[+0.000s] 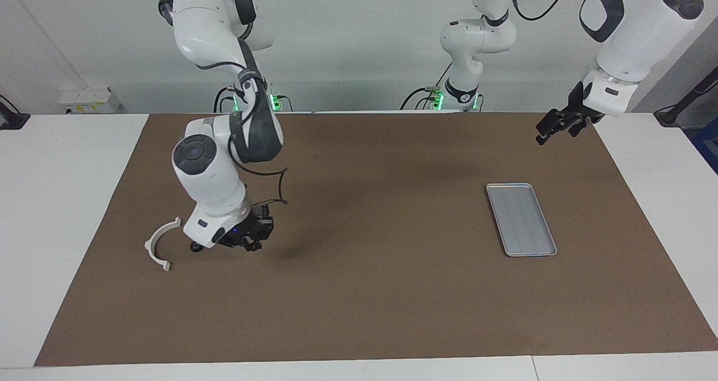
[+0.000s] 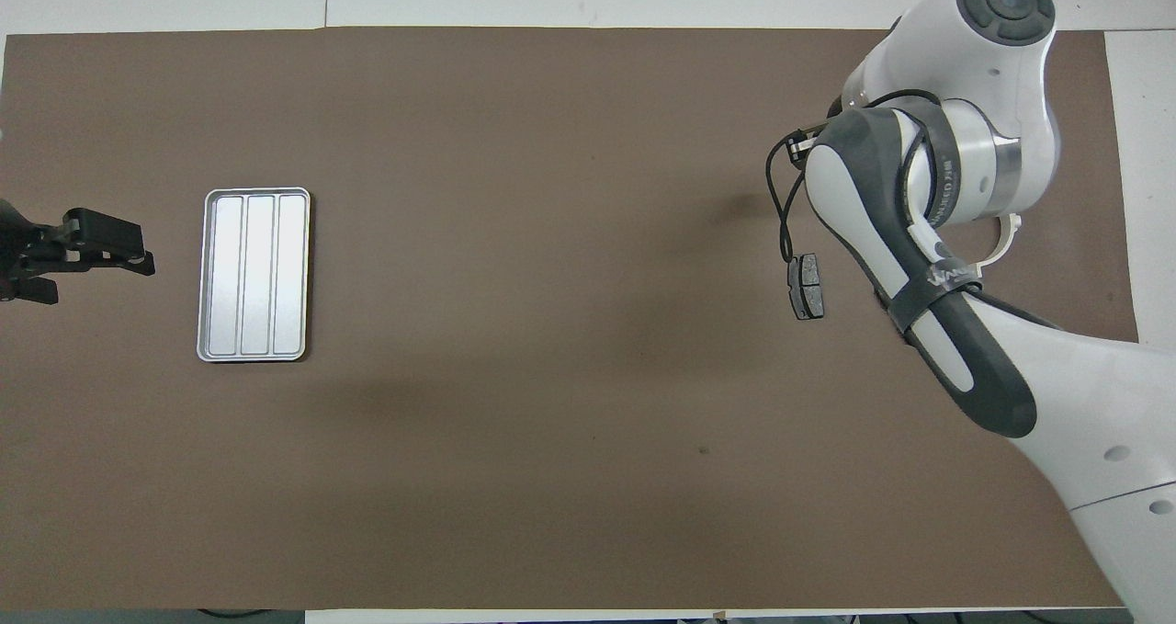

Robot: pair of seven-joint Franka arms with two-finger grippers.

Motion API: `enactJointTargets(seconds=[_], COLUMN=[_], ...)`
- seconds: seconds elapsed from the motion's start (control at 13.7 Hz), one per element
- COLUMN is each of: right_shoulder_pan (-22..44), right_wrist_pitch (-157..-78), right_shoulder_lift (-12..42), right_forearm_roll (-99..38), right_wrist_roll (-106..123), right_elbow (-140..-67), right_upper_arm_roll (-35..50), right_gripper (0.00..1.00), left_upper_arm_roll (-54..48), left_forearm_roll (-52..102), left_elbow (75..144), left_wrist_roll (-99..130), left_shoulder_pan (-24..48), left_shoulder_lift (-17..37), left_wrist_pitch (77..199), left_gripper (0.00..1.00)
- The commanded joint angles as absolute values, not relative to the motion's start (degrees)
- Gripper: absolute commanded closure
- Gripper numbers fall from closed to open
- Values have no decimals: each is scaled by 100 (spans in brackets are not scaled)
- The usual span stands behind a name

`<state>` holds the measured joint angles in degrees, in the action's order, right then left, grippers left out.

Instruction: Place bearing gear from tray to pile

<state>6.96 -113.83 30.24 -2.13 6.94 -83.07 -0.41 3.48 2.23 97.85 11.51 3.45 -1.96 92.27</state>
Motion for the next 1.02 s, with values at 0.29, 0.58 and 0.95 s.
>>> enactJointTargets(seconds=[0.29, 0.58, 0.95], right_shoulder_pan=[97, 0, 17], right_wrist_pitch=[-12349, -12462, -12700], right_shoulder_lift=[2689, 2698, 2549], right_forearm_roll=[-229, -220, -220], right_wrist_roll=[1608, 1811, 1819], right_elbow=[-9589, -9746, -10282], right_upper_arm_roll=[44, 44, 53], right_gripper=[97, 97, 97], left_upper_arm_roll=[343, 334, 334], left_forearm_roll=[158, 158, 158], left_elbow=[9905, 9896, 9897], left_wrist_roll=[1125, 1125, 1125], left_shoulder_pan=[343, 343, 343], left_shoulder_lift=[-334, -334, -334], left_wrist_pitch=[9193, 9185, 9193], left_gripper=[0, 0, 0])
